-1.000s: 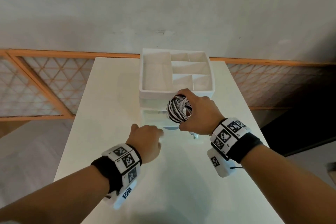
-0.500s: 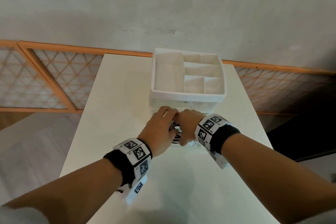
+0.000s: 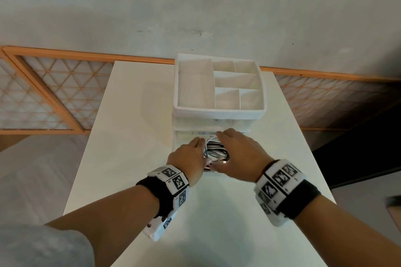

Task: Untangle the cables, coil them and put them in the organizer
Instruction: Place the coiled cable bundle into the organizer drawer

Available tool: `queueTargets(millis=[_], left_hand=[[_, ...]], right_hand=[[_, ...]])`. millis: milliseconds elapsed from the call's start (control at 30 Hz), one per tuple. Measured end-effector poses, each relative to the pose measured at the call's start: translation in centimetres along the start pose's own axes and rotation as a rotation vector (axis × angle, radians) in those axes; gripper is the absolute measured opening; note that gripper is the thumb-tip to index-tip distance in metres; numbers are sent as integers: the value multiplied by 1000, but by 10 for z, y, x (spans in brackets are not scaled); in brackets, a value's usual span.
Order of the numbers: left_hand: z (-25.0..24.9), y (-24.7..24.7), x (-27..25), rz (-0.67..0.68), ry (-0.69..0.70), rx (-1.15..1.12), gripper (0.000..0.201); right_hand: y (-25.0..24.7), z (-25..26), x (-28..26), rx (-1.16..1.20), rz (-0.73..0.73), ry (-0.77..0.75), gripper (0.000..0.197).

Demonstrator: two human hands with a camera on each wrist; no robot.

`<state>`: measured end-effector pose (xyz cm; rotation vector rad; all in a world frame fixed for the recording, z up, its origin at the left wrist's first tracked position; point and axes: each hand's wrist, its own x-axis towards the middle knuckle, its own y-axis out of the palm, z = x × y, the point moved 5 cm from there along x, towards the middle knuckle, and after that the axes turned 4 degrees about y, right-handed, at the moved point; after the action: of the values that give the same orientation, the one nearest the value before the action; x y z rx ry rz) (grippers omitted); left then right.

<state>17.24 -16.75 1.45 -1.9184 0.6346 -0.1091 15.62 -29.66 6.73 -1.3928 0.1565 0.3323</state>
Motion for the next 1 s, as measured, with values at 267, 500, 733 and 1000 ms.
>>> queueTargets(millis=[267,500,733,1000], left_hand=[[-3,2,0,45,94,23,65],[-3,-3,-8,-114,123,93,36],[-1,-2,0,-216,110,-10,22],[3,-5,16,-187,21,-2,26]], right_hand=[[65,-11,-25,-29,-119,-21,61],[55,-15,-11,-205,-131,-56,68],[45,-20,12,-243,-133,-36,62],[44,-23,-8,33,-505,-67,32]])
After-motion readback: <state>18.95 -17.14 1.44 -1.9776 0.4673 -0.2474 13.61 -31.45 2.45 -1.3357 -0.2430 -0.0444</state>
